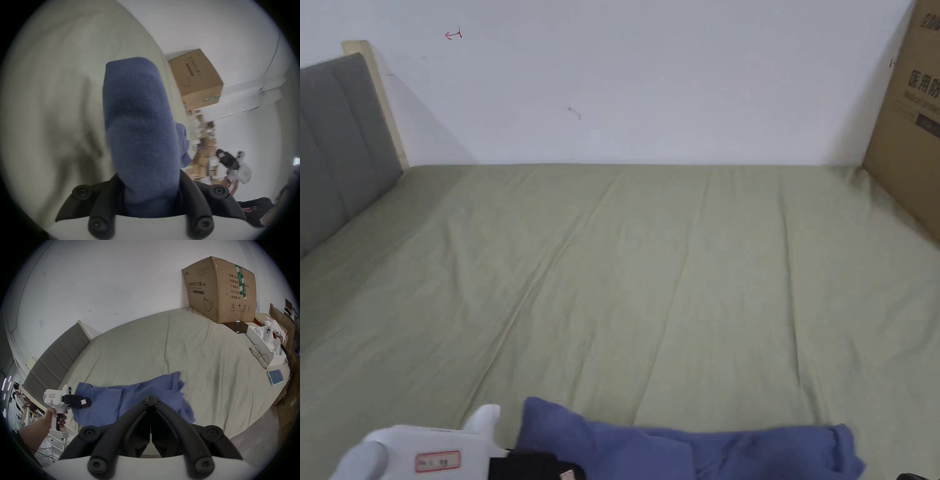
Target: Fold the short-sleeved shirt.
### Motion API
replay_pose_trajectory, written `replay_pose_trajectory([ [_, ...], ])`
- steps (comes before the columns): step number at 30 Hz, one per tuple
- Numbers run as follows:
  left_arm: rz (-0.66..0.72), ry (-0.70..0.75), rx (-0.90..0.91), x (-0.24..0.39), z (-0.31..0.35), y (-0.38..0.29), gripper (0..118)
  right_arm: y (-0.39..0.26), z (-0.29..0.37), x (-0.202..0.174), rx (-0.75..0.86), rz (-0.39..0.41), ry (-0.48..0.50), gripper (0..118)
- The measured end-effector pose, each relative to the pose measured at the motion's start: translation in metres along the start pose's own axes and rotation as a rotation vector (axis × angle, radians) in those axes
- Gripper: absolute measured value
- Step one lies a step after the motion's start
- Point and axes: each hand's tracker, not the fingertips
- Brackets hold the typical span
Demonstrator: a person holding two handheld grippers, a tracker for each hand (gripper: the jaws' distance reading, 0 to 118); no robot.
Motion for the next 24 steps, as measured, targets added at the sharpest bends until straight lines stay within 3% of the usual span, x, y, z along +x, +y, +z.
replay_pose_trajectory([
  [4,-0.186,0.534,0.009,0.050,0.041,-0.004,15,0.000,0.001,0.009,0.019,-0.054,0.039,0],
  [6,-0.211,0.589,0.031,0.069,0.041,-0.005,15,-0.002,0.002,0.012,0.021,-0.063,0.040,0],
  [11,-0.041,0.227,-0.001,0.113,-0.022,0.002,16,-0.006,0.008,0.020,0.012,-0.072,0.042,0],
  [12,-0.022,0.156,-0.022,0.121,-0.048,0.005,21,-0.007,0.012,0.023,0.016,-0.075,0.040,0],
  [13,-0.008,0.108,-0.042,0.129,-0.071,0.006,36,-0.007,0.015,0.026,0.021,-0.080,0.036,0],
  [15,0.046,-0.003,-0.104,0.144,-0.112,0.005,99,-0.007,0.020,0.032,0.024,-0.089,0.024,0],
  [16,0.062,-0.050,-0.149,0.151,-0.134,0.004,118,-0.007,0.022,0.035,0.023,-0.091,0.017,0],
  [19,-0.019,-0.075,-0.149,0.176,-0.146,0.001,112,-0.007,0.018,0.030,0.029,-0.100,-0.002,0],
  [24,-0.241,0.122,-0.032,0.190,-0.111,0.003,113,-0.008,0.026,0.032,0.108,-0.073,-0.033,0],
])
